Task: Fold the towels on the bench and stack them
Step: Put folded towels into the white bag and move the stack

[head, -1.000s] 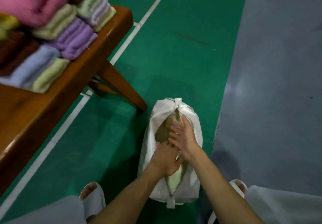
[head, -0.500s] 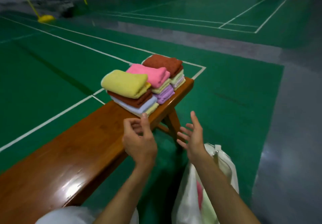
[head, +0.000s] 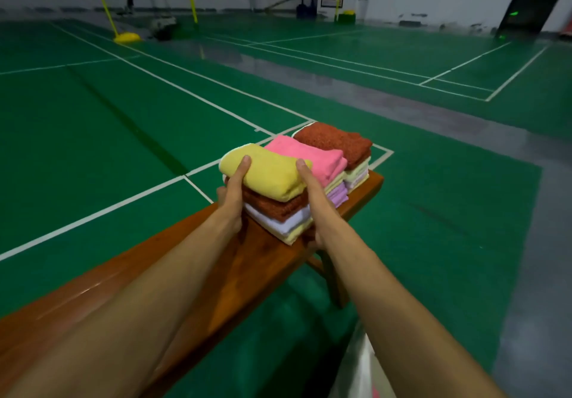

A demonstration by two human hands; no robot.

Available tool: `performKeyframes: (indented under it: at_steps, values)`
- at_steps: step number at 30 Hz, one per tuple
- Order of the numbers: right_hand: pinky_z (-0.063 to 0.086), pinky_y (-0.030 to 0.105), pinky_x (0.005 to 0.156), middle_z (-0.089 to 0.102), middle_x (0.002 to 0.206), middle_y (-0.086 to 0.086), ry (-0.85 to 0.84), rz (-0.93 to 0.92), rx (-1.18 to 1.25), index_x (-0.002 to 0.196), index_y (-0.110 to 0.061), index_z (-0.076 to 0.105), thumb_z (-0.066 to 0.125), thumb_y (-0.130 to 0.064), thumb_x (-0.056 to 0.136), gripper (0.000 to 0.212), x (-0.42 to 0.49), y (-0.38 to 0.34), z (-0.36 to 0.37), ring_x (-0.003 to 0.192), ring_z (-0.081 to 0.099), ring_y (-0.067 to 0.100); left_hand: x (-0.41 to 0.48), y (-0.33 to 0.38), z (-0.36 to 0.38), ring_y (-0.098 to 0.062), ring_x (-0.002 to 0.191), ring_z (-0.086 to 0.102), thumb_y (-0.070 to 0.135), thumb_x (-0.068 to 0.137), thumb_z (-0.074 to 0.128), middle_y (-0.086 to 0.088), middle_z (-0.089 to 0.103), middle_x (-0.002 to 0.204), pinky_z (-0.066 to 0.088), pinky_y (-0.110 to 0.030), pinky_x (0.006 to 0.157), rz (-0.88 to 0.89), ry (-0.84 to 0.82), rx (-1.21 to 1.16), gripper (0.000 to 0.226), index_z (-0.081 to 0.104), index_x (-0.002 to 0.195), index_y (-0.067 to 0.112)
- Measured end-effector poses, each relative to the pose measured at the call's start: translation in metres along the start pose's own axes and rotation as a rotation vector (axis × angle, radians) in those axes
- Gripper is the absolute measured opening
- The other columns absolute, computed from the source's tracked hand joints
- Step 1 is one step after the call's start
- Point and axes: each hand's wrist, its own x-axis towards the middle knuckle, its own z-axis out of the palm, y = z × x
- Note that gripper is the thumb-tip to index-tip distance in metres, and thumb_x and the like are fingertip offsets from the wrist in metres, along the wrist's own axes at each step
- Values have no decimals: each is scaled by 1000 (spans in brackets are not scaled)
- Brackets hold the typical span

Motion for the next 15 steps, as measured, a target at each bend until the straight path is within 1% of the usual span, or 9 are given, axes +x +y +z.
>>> performKeyframes:
  at_steps: [2,4,6,8,10,11,12,14,15]
  values:
    - [40,48,103,43,157,4,17,18,-3,154,-28,41,68,-90,60,115,8,4,4,131,47,29,-26,11,16,-25,100,73,68,50,89,-6,74,115,58,-44,91,53,-2,14,91,65,124,21]
    - [40,44,91,50,151,3,11,29,1,151,-25,46,78,-78,62,108,10,5,5,114,49,27,-31,11,21,-25,98,70,58,61,85,-6,71,112,57,-40,85,87,49,46,78,62,125,19]
    - [41,40,87,55,140,1,15,51,-16,142,-24,54,83,-68,64,95,12,7,3,106,50,24,-32,6,20,-25,95,69,57,61,82,-6,70,110,56,-36,76,95,98,60,79,60,125,17]
    - [46,37,89,61,129,-1,17,45,-40,127,-24,59,85,-66,62,81,9,11,-3,106,57,23,-39,0,19,-25,91,69,59,54,79,-5,71,107,56,-36,73,94,152,69,81,62,122,18]
    - [52,42,94,67,125,2,-13,88,-47,129,-24,61,85,-73,48,98,7,19,-9,108,65,27,-50,-8,21,-27,92,70,62,52,77,-3,71,103,58,-42,81,123,221,83,75,66,115,23]
    - [53,45,94,70,122,4,-36,110,-37,131,-26,63,85,-76,45,102,4,23,-14,106,68,28,-56,-13,22,-28,93,70,65,49,77,-3,72,103,59,-46,85,135,259,93,76,67,113,25]
    - [55,44,90,73,117,5,-63,122,-6,130,-26,65,85,-75,49,96,-2,27,-20,103,71,28,-64,-20,23,-30,95,70,68,47,76,-3,73,104,59,-50,87,147,294,96,78,66,113,26]
    - [60,42,82,78,108,6,-132,147,81,122,-24,70,83,-65,66,71,-21,34,-35,95,75,27,-82,-33,25,-32,99,69,70,46,75,-5,72,109,58,-52,87,169,361,98,84,63,116,25]
    - [61,42,79,79,104,6,-176,159,128,120,-23,71,81,-61,72,63,-28,40,-44,92,77,26,-92,-39,27,-32,100,69,72,47,74,-4,71,110,58,-52,86,164,378,104,86,61,117,25]
